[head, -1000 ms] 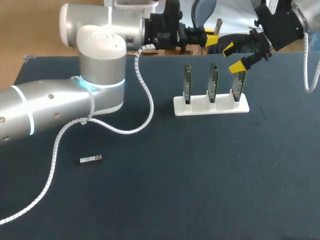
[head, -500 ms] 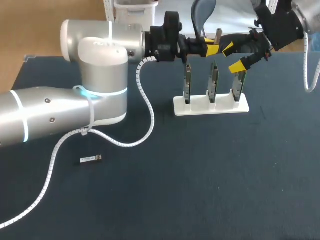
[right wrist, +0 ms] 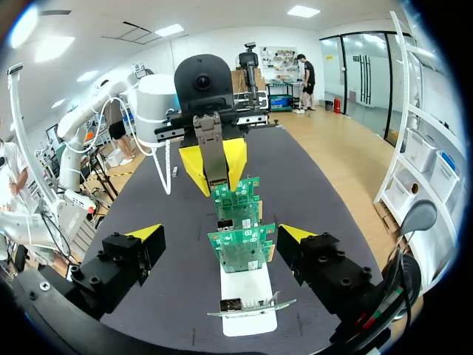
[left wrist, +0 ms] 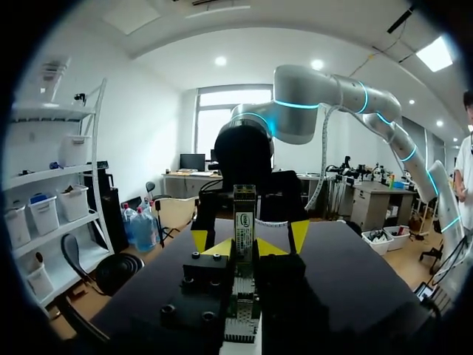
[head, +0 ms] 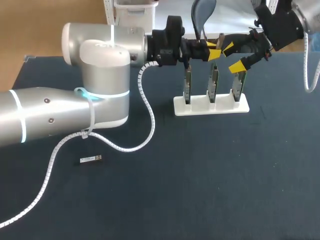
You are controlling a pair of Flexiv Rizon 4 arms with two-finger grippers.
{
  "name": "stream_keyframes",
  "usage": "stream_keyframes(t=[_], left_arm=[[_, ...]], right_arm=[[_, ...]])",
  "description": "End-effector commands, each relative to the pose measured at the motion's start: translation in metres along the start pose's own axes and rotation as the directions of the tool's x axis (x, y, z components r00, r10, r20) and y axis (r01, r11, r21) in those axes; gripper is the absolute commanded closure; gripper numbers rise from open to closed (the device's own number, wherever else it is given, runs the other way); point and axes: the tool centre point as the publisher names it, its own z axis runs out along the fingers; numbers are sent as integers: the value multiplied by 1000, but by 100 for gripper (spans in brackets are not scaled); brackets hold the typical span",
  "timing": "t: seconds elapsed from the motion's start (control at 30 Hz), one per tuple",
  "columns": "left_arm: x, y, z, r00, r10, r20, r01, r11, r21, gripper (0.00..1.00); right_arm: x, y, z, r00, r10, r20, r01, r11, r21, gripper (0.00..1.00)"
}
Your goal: Pick up the optical module with the left hand, and insert it into the network port with the right hand.
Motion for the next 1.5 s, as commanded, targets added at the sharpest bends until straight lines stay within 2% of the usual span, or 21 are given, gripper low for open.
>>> stream_keyframes(t=[0.03,0.7,1.5], left_arm=[[3,-2,0,1000,-2,2,2,1000,-9,100],[16,6,-1,999,-33,-19,32,999,-23,100],[18,3,4,997,-81,-19,81,997,-15,100]], right_arm=[[0,1,0,1000,0,0,0,1000,3,0],[0,1,0,1000,0,0,0,1000,3,0],[0,1,0,1000,0,0,0,1000,3,0]])
